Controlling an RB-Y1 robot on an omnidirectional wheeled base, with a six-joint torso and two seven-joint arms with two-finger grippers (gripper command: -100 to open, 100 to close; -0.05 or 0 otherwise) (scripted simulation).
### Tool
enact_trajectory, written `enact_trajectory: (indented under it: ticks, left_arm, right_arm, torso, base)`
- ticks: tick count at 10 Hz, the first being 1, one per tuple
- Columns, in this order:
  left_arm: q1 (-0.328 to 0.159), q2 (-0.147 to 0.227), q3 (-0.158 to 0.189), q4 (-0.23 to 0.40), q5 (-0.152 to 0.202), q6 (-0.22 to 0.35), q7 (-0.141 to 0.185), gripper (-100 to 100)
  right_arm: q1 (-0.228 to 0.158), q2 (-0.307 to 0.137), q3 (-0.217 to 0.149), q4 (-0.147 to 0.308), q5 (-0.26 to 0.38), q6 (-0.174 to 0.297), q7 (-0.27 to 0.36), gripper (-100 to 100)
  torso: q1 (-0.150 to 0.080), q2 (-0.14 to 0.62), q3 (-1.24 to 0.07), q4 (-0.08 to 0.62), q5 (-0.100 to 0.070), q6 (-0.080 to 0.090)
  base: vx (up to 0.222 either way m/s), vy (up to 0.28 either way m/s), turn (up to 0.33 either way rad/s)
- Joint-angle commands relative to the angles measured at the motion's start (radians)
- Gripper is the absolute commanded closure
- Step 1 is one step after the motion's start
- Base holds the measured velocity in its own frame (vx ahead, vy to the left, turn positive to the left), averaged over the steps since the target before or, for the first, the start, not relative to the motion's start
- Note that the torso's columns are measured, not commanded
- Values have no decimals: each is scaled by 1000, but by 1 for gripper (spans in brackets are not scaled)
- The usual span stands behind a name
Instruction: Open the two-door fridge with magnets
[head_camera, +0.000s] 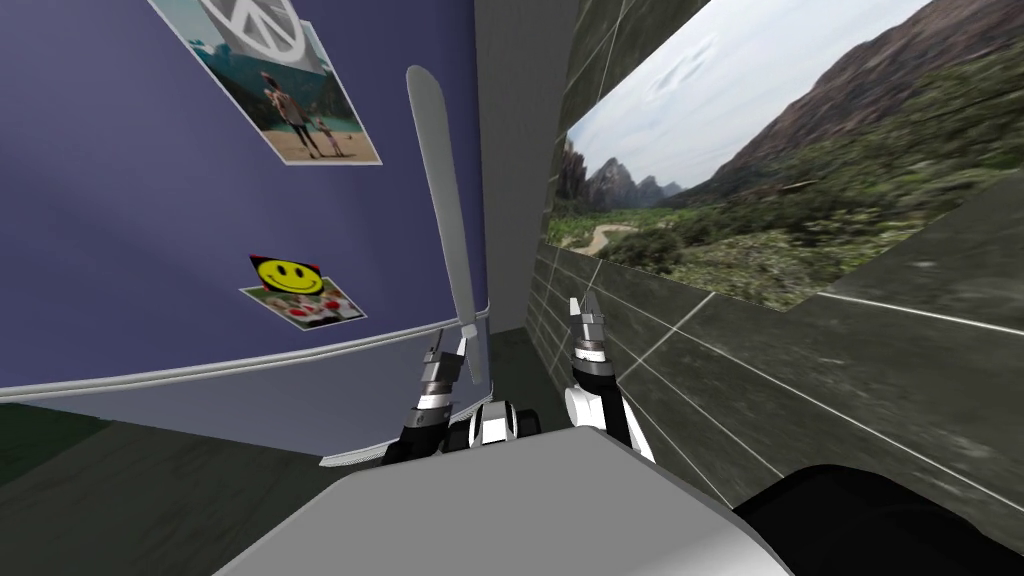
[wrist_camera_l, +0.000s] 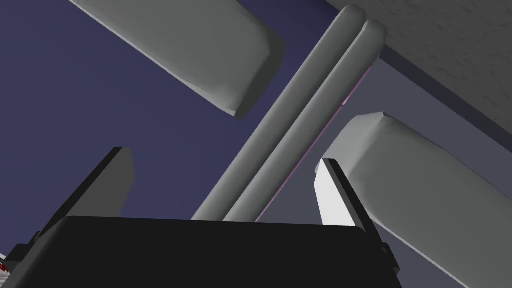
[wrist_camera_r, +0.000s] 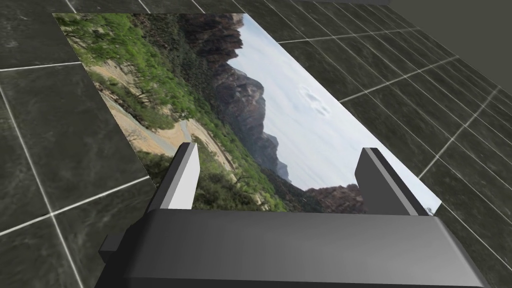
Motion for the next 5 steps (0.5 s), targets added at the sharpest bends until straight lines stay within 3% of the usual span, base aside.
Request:
enact_trajectory:
  ticks: [1,2,5]
  left_arm:
    - [5,-69,-15,8,3,2,4,-100]
    - [5,-86,-16,9,4,2,4,-100]
    - [16,-77,-8,-36,7,37,-3,-100]
  right_arm:
    - [0,0,0,0,0,0,0,0]
    - [0,0,0,0,0,0,0,0]
    - [0,0,0,0,0,0,0,0]
  torso:
    - [0,-1,-1,0,0,0]
    - [1,-1,-1,0,0,0]
    - [-1,-2,-1,-1,0,0]
  base:
    - [33,-86,37]
    - [25,-43,20]
    - [35,-19,-22]
